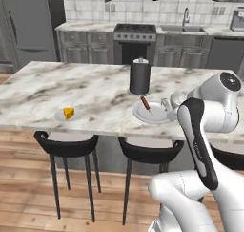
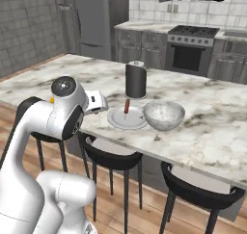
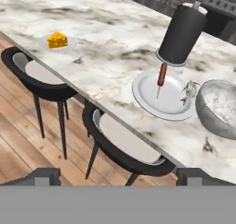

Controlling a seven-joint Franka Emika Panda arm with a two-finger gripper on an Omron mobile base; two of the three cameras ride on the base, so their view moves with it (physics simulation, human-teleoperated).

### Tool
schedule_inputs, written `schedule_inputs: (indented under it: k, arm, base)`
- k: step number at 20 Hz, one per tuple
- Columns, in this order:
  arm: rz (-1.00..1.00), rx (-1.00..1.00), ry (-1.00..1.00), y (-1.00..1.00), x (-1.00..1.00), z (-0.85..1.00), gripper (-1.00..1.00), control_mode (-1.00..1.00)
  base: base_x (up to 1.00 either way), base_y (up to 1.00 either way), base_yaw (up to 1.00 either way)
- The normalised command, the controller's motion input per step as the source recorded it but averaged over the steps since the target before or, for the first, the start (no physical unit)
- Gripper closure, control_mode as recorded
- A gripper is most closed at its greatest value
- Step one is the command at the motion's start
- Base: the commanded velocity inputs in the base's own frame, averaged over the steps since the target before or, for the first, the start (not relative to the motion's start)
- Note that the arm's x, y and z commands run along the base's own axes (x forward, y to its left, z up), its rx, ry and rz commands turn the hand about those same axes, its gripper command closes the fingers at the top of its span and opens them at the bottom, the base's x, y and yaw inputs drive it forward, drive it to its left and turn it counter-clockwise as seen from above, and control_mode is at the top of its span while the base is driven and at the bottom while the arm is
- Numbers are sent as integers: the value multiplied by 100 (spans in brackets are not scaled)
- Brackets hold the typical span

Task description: Take the smaller bowl and place it next to the appetizer plate on the dining counter , and place the larger bowl next to the plate with cooked food.

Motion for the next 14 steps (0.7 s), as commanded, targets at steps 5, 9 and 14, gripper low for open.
schedule_inputs:
  k: [5, 9, 14]
  arm:
    - [0, 0, 0, 0, 0, 0, -100, 100]
    - [0, 0, 0, 0, 0, 0, -100, 100]
    - [0, 0, 0, 0, 0, 0, -100, 100]
  base:
    - [-15, 87, 3]
    - [67, 100, 0]
    - [87, 100, 0]
